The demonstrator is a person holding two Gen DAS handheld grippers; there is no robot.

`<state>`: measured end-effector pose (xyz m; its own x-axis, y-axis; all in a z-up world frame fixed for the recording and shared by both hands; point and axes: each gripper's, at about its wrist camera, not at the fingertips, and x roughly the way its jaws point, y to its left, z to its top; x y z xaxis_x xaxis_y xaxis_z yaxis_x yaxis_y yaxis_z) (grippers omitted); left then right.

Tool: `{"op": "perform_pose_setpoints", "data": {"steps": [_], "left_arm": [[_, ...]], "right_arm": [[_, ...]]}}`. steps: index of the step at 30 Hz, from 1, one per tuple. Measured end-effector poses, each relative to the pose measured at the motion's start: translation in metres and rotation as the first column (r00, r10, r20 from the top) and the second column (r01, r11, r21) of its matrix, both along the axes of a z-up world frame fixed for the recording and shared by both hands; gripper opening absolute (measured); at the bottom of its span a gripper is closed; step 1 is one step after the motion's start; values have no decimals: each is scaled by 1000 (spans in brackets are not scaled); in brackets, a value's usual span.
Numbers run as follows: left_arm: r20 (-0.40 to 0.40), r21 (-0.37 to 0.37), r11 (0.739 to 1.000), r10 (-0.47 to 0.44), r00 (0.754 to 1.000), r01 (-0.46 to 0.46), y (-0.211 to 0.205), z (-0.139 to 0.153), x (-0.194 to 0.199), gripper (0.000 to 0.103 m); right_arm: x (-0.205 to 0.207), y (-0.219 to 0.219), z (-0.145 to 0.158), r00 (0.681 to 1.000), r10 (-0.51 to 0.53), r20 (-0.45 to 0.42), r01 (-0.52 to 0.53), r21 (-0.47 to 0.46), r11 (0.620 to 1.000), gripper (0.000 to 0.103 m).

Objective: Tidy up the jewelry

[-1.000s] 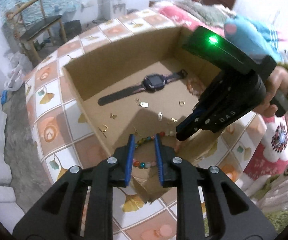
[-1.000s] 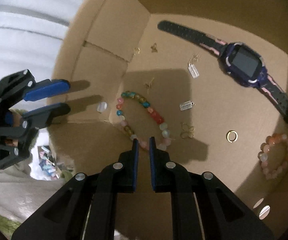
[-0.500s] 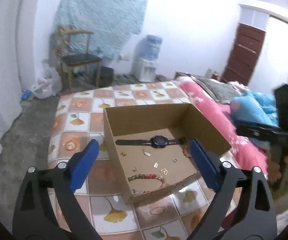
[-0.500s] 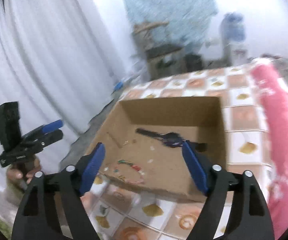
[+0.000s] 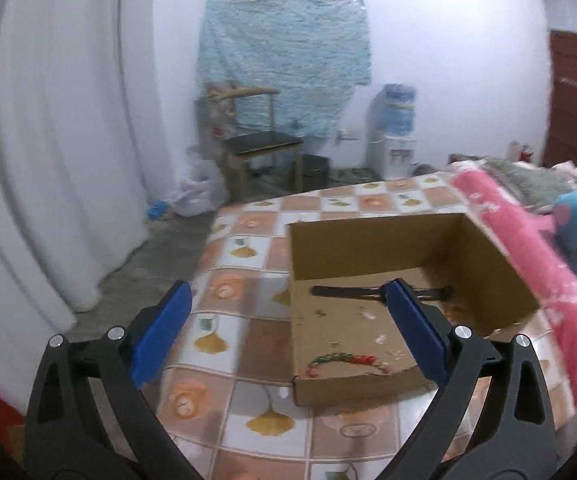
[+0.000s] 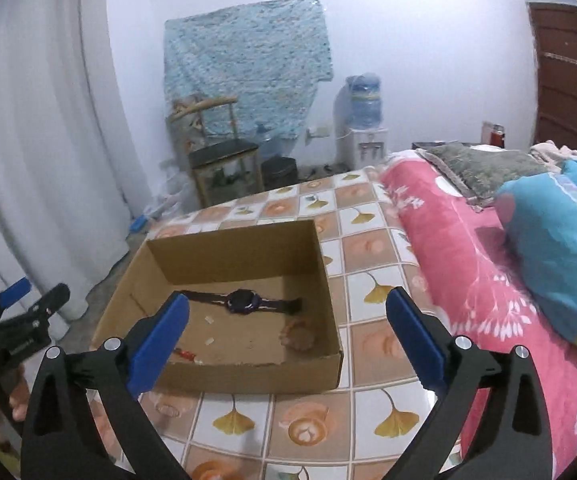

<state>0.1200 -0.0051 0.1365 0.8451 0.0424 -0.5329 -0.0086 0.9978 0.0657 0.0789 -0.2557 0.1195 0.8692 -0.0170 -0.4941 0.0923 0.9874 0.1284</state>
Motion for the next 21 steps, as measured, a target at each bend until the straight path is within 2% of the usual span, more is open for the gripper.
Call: {"op": "perform_pose_setpoints", "data": {"steps": [2,5,8,13,21], "left_arm": [[-60,17,1000,8,998,-7,-9,-6,4,95],[-141,37,999,-24,990,30,-22,-18,10,95],[-203,54,997,-42,978,54,-35,-30,12,95],[-260,102,993,-36,965,64,-52,-45,14,95],[-335,23,1000,-10,942,18,-47,-55,21,95]], "right_arm": [[9,7,-8,998,-8,-57,6,-40,999,96],[19,17,-23,986,-5,-168,-8,-74,997,96],[26,23,-37,971,31,-236,-43,-46,998,96],[31,22,-52,956,35,-292,-39,-8,999,96],[33,26,-65,938,41,-343,-42,3,999,96]]}}
